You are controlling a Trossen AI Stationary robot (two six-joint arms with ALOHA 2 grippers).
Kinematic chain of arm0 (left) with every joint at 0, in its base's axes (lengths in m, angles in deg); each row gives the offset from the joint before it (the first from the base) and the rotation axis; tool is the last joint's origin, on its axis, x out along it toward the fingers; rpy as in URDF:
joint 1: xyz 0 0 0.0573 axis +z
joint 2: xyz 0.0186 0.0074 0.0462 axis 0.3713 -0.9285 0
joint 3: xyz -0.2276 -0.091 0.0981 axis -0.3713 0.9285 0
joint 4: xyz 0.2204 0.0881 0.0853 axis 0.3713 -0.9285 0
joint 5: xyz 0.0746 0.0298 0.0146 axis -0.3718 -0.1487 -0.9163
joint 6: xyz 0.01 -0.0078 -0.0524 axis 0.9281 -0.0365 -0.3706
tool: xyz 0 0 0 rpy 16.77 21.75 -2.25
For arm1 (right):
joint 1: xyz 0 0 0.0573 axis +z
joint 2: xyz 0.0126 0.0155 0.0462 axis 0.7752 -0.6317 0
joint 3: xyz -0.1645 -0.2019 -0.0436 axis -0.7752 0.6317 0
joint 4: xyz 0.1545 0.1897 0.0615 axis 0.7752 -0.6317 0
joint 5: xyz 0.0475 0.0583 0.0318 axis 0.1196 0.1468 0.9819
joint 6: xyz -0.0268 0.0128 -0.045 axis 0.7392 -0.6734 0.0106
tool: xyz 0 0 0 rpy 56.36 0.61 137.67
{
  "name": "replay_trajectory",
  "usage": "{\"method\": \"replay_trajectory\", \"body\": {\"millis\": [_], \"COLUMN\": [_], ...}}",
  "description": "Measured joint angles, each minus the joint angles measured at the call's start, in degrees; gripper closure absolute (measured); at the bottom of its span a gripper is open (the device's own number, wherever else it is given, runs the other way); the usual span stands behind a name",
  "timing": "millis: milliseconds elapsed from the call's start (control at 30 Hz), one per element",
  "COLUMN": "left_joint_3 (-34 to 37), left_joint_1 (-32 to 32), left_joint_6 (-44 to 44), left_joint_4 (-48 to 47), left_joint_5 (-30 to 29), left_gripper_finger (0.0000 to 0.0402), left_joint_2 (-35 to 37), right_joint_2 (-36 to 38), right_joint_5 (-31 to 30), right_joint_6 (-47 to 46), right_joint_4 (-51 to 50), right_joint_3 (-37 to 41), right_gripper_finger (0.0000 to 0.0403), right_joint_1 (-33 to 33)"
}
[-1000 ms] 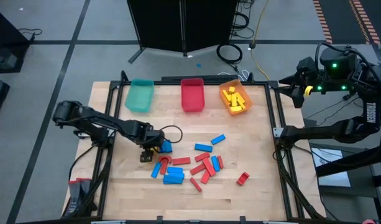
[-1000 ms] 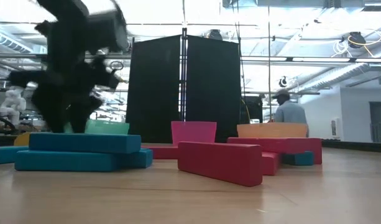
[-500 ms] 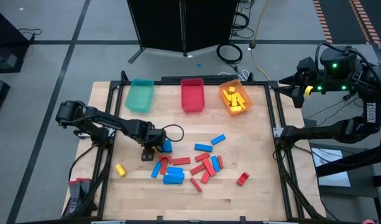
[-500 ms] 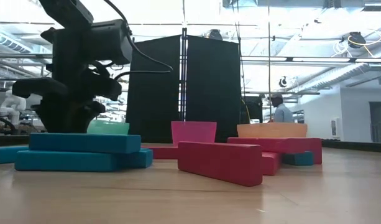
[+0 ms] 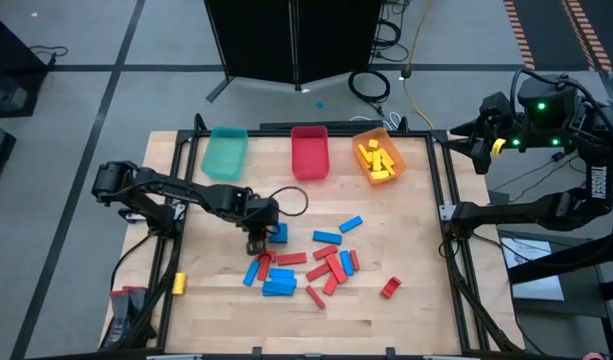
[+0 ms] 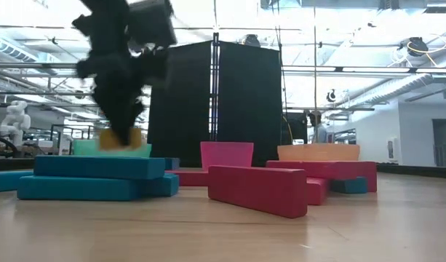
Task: Sort blocks
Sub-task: Put the yellow block into the orange bin
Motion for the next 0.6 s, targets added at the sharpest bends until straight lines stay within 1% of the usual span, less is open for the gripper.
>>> {"method": "replay_trajectory", "body": {"millis": [100,200,233,333,433,500,600], "left_joint_3": [-5.36,-11.13,-12.70,-15.86,-16.90,-17.68,-20.63], "left_joint_1": [1.11,3.22,4.11,7.50,11.68,14.18,16.84], "left_joint_6": [0.48,3.33,4.42,6.81,7.57,7.57,7.76], "left_joint_4": [-0.08,0.69,2.32,12.39,25.00,30.79,37.84], "left_joint_5": [-2.83,-6.60,-7.92,-9.45,-9.94,-10.16,-10.18], "left_gripper_finger": [0.0267,0.0267,0.0267,0.0267,0.0267,0.0267,0.0267], "left_joint_2": [0.00,0.06,0.09,0.11,-0.96,-2.93,-7.61], "right_joint_2": [0.35,0.84,1.01,2.06,3.27,4.13,5.22], "right_joint_5": [-1.78,-3.53,-4.30,-6.12,-6.27,-6.21,-6.18], "right_joint_6": [0.34,0.76,0.90,0.68,0.58,0.21,-1.00], "right_joint_4": [0.00,-0.02,0.00,0.01,0.00,-0.01,-0.03], "right_joint_3": [0.00,0.00,0.00,0.02,0.02,0.02,0.00], "right_gripper_finger": [0.0206,0.0206,0.0206,0.0206,0.0206,0.0206,0.0206], "right_joint_1": [0.00,0.00,0.00,0.00,0.00,0.00,0.00]}}
